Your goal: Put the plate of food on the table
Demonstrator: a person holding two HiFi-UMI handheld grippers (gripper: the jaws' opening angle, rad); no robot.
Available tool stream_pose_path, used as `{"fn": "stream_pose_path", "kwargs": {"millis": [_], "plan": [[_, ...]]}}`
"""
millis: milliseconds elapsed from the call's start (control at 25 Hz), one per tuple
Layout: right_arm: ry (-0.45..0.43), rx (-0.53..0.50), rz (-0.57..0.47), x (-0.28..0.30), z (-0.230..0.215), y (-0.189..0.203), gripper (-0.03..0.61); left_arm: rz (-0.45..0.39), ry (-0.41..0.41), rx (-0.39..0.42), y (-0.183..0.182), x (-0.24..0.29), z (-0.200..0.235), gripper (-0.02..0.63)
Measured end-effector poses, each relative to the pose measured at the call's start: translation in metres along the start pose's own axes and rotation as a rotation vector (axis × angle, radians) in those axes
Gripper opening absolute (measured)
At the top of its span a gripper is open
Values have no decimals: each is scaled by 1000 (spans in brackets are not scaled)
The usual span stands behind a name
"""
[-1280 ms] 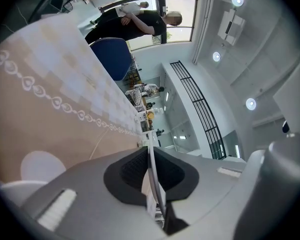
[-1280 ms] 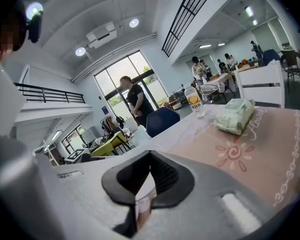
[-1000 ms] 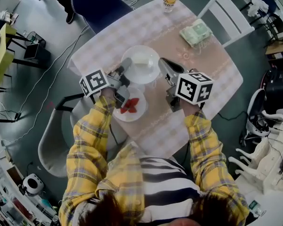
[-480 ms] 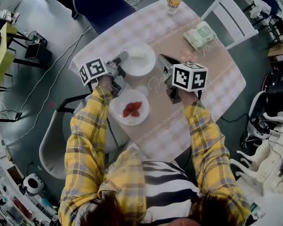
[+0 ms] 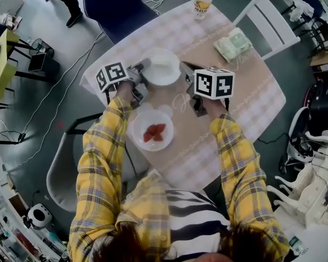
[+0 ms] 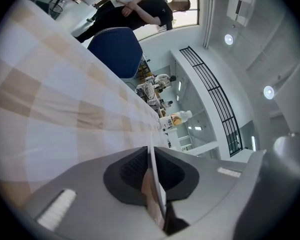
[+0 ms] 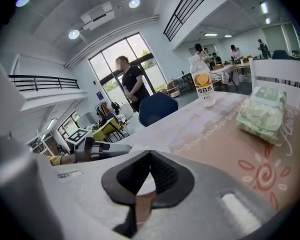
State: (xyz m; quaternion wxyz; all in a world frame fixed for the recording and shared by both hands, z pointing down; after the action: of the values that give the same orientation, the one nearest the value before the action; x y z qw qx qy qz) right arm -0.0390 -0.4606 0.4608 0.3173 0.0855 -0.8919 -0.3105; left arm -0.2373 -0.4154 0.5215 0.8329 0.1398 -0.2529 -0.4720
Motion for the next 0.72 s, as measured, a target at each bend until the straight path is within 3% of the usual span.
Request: {"fn": "stream_pose_path", "kwargs": {"millis": [320, 720], "plan": [[0, 16, 6, 8, -1, 2, -2, 88, -54, -27, -2, 14, 5, 26], [10, 17, 30, 16, -6, 5, -2, 117, -85, 36, -5, 17, -1, 54]]}}
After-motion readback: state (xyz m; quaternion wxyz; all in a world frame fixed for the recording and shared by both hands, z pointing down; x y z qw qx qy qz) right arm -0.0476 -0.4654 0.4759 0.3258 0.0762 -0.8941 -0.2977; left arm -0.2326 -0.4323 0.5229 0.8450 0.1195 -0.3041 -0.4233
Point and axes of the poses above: the fingertips, and each gripper's own axes: x forward along the fingers, z to its left, y out of its underside, the point moved 7 cm from there along -x, backward along the fingers, and after that the axes turned 14 degrees about x, right-handed, at the moved point
